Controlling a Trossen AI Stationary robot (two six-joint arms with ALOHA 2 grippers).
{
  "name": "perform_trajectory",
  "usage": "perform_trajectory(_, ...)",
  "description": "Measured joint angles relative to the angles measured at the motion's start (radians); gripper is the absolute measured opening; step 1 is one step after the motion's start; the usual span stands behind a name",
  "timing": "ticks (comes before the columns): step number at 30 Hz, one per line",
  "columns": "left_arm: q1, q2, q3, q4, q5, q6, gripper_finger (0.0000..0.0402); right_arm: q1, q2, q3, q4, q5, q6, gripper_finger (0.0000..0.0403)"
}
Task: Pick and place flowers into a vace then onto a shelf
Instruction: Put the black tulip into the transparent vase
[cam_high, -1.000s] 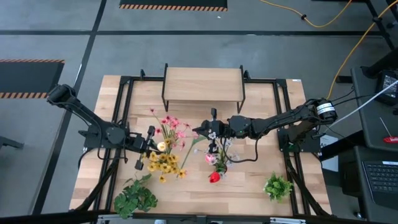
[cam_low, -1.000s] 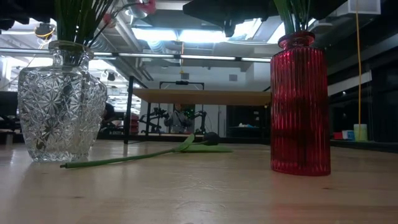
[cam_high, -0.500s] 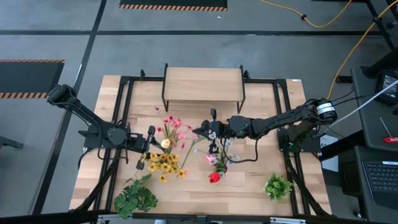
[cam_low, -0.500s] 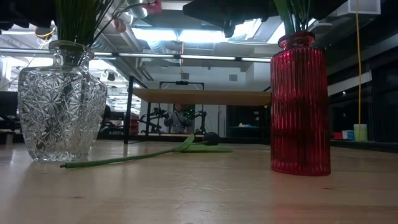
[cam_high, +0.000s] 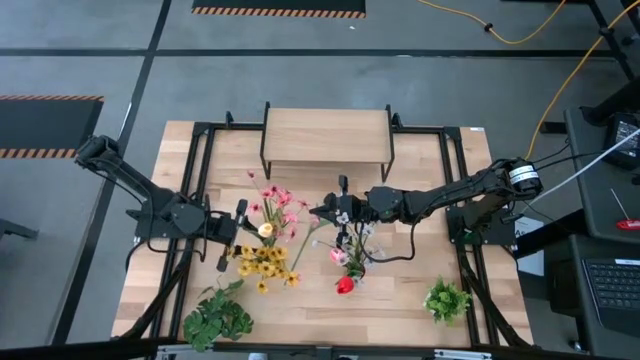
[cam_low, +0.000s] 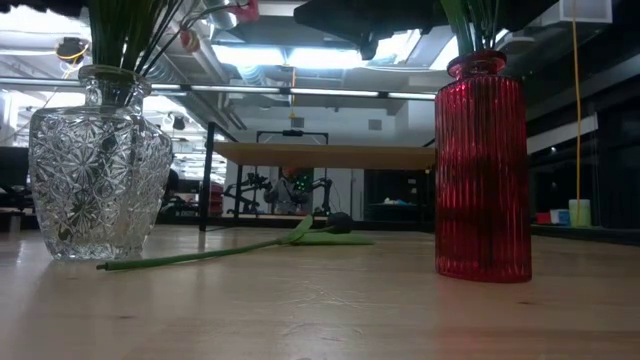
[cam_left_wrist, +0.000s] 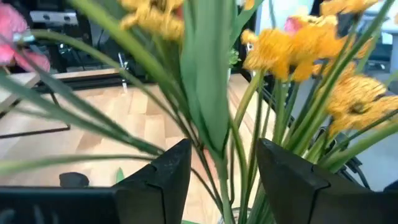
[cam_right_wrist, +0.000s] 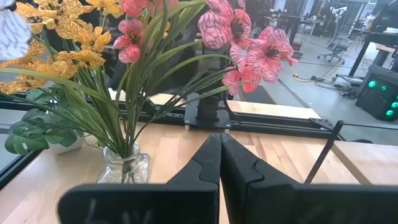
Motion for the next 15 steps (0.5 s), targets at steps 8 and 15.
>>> perform_trajectory(8,0.000,-0.049,0.101,-0.221,-0.011,-0.005,0.0175,0.000,0.000,0.000,0.001,0.000,0.000,0.0005)
perform_trajectory(15,0.000,-0.098,0.216,-0.492,-0.052,-0.046,0.0175,0.000,0.000,0.000,0.000,0.000,-0.001,0.0005)
